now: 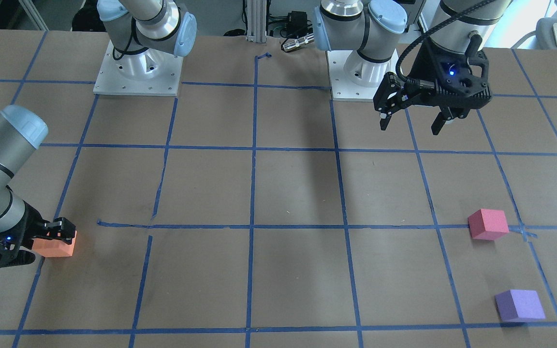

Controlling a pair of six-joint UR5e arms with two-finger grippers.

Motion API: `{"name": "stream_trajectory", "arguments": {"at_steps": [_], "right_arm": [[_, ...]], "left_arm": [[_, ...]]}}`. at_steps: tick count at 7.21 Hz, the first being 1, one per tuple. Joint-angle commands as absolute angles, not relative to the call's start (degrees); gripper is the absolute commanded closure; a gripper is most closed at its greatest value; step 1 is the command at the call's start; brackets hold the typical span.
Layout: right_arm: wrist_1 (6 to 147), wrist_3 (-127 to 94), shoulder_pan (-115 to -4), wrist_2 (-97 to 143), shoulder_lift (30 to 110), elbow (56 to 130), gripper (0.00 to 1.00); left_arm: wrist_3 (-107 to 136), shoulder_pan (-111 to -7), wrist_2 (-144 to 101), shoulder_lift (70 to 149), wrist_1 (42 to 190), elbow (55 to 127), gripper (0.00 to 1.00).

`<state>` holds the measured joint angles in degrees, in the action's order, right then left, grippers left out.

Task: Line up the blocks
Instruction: 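Close the right gripper on the orange cube and lift it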

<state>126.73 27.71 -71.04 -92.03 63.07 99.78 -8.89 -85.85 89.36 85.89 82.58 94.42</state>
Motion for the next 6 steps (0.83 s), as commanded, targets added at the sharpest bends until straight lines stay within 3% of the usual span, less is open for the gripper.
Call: {"name": "stream_trajectory", "arguments": {"at_steps": [1,2,6], "right_arm": [[126.56,27.69,-71.02,-92.28,62.67,99.67,0.75],[125.69,27.42,-71.10,-92.55,63.45,99.06,0.96],[113.50,13.68,-79.94,-92.37,67.84,92.03,1.00]], "left_arm": [[-8.96,-85.87,89.38,86.13,82.62,94.48,0.00],[-8.88,-85.87,89.30,86.13,82.62,94.48,0.00],[-8.88,-85.87,89.30,86.39,82.62,94.48,0.00]]}}
